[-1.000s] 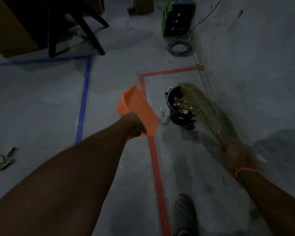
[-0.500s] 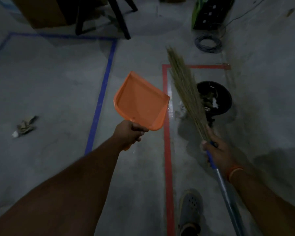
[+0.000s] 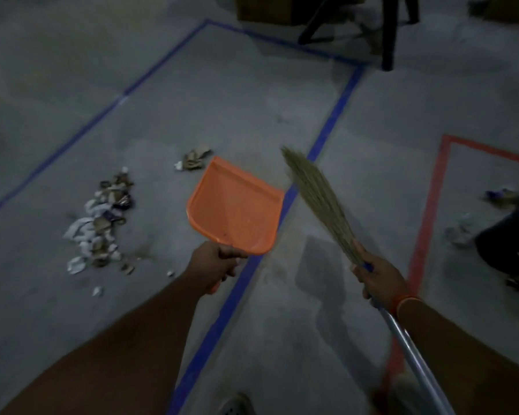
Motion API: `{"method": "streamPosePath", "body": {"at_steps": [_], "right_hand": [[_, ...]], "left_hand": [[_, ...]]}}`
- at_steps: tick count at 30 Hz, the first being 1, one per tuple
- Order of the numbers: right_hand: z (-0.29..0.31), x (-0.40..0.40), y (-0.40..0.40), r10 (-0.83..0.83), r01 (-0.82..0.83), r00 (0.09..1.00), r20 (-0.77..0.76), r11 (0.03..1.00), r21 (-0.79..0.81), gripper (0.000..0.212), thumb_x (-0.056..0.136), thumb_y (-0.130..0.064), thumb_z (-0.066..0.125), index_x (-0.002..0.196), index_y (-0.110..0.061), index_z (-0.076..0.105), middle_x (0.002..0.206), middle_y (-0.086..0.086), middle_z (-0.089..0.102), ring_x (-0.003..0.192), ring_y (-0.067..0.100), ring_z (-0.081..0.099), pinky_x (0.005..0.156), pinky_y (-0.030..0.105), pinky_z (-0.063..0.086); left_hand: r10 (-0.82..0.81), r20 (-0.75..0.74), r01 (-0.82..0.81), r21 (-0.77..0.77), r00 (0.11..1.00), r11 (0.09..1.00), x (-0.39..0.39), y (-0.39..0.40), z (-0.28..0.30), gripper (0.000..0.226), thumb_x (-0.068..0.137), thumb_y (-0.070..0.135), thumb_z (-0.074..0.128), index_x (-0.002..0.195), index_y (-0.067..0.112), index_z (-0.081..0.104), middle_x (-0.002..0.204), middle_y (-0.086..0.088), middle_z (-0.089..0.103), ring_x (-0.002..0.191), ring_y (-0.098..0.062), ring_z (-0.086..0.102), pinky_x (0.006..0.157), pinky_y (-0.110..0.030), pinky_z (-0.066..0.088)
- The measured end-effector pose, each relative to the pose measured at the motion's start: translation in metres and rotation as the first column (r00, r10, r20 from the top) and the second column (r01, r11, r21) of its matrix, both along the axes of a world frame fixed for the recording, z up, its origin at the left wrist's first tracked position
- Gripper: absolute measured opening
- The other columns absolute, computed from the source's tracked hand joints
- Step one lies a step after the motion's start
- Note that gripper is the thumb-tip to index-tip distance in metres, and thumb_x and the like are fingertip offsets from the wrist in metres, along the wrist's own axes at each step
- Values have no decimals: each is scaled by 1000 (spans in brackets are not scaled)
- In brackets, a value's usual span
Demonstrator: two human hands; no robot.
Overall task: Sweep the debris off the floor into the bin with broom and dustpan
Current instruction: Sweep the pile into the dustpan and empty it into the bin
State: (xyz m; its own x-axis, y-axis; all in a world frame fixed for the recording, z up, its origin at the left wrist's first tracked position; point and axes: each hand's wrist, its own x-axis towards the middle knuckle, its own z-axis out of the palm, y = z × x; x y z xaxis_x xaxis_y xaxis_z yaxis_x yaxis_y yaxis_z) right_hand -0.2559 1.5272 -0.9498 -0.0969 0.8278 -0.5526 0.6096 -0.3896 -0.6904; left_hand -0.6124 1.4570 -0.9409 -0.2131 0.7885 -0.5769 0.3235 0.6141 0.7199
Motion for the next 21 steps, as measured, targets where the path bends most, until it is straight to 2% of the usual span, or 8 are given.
{"method": "streamPosePath", "body": {"at_steps": [6, 8, 13, 17, 19, 21], "right_hand": [[-61, -103, -6, 94, -84, 994, 56, 984, -155, 59, 99, -20, 51, 148, -43, 30, 84, 10, 57, 55, 27, 50, 44, 26, 39], [-87, -134, -10, 93, -83, 995, 38, 975, -205, 58, 99, -15, 50, 148, -41, 31, 78, 10, 53, 56, 25, 44, 44, 25, 36], [-132, -217, -27, 230, -210, 972, 41, 936, -281, 49, 97, -12, 48, 141, -32, 44, 75, 15, 51, 49, 23, 46, 41, 24, 37], [-139, -276, -25, 346, -337, 938, -28, 890, -308, 51, 97, -17, 49, 144, -37, 40, 79, 11, 54, 48, 23, 50, 44, 27, 41], [-134, -296, -12, 388, -387, 920, -52, 881, -273, 54, 98, -19, 48, 146, -41, 36, 86, 9, 57, 51, 24, 53, 44, 27, 43], [-126, -311, 11, 426, -426, 903, -45, 880, -213, 55, 99, -20, 50, 145, -44, 33, 83, 10, 61, 52, 23, 54, 42, 25, 44]], "left_hand": [[253, 73, -252, -30, 965, 967, -89, -80, -34, 21, 92, 6, 66, 96, 21, 79, 66, -14, 68, 52, -12, 55, 51, -25, 43], [324, 82, -321, -42, 943, 946, -105, -102, -44, 20, 93, 5, 65, 98, 19, 79, 59, -7, 66, 51, -12, 55, 50, -25, 43], [469, 116, -469, -34, 875, 883, -136, -138, -65, 19, 94, 4, 64, 100, 17, 77, 55, 4, 64, 48, -6, 55, 49, -23, 44], [573, 156, -579, -9, 805, 815, -154, -150, -78, 19, 93, 2, 64, 99, 15, 77, 56, 1, 64, 52, -8, 56, 51, -24, 44], [616, 191, -626, -10, 764, 779, -161, -152, -81, 19, 93, 2, 64, 99, 14, 77, 59, -2, 63, 55, -11, 56, 52, -25, 44], [637, 216, -650, -9, 740, 759, -171, -150, -80, 18, 93, 2, 64, 101, 12, 77, 59, -1, 63, 55, -10, 56, 51, -22, 43]]}}
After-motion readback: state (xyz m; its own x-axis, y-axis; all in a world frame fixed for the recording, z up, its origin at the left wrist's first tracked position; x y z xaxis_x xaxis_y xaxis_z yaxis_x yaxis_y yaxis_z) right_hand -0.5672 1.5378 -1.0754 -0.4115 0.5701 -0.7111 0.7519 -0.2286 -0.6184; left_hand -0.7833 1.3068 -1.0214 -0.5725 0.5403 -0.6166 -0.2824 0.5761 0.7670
